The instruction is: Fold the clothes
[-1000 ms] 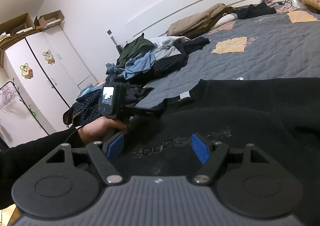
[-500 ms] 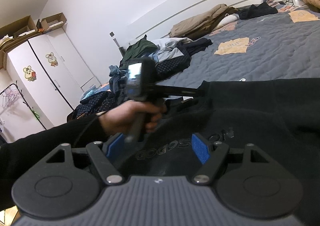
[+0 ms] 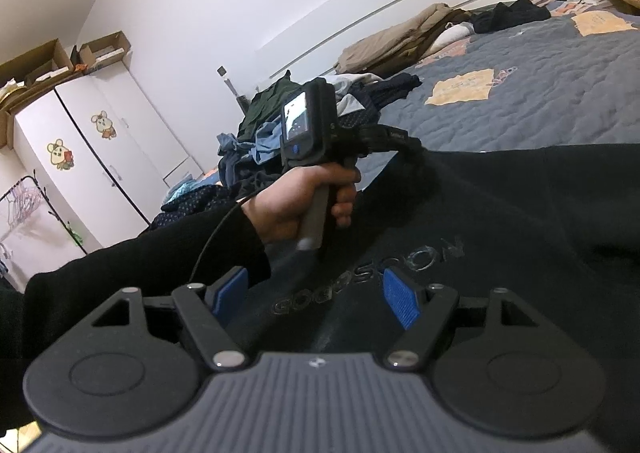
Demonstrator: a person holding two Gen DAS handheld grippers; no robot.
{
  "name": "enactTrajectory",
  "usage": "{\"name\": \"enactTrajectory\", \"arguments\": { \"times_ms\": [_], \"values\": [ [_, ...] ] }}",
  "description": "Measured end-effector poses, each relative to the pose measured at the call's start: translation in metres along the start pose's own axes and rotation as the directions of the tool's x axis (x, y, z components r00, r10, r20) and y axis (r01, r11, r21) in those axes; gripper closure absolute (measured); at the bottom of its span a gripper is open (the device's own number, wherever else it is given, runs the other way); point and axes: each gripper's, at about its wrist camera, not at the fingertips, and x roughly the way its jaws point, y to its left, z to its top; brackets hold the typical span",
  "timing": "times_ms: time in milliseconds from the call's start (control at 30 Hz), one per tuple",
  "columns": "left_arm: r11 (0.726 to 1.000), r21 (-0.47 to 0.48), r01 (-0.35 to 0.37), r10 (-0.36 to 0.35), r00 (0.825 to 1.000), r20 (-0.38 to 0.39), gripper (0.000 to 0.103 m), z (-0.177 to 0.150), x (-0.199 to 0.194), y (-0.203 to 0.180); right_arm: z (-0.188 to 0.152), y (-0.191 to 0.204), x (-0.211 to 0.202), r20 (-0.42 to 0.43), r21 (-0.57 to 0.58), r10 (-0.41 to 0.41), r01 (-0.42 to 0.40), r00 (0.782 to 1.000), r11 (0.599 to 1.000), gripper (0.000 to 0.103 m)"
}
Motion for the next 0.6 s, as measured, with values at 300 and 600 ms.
{"name": "enactTrajectory", "arguments": {
  "times_ms": [300,600],
  "values": [
    [0.998,0.025,-0.062,0.061,0.998,0.009,0.054,-0.001,-0.020,-0.002,0.001,-0.001,0.000,-0.003,-0.002,0.005,-0.005,1.000,1.000,0.029],
    [0.941,0.121,0.317,-0.303,0.945,-0.122,0.052,-0.010,-0.026,-0.098,0.015,-0.002,-0.018,0.016,-0.042,-0.002,0.003,1.000,0.999,0.029]
  ]
}}
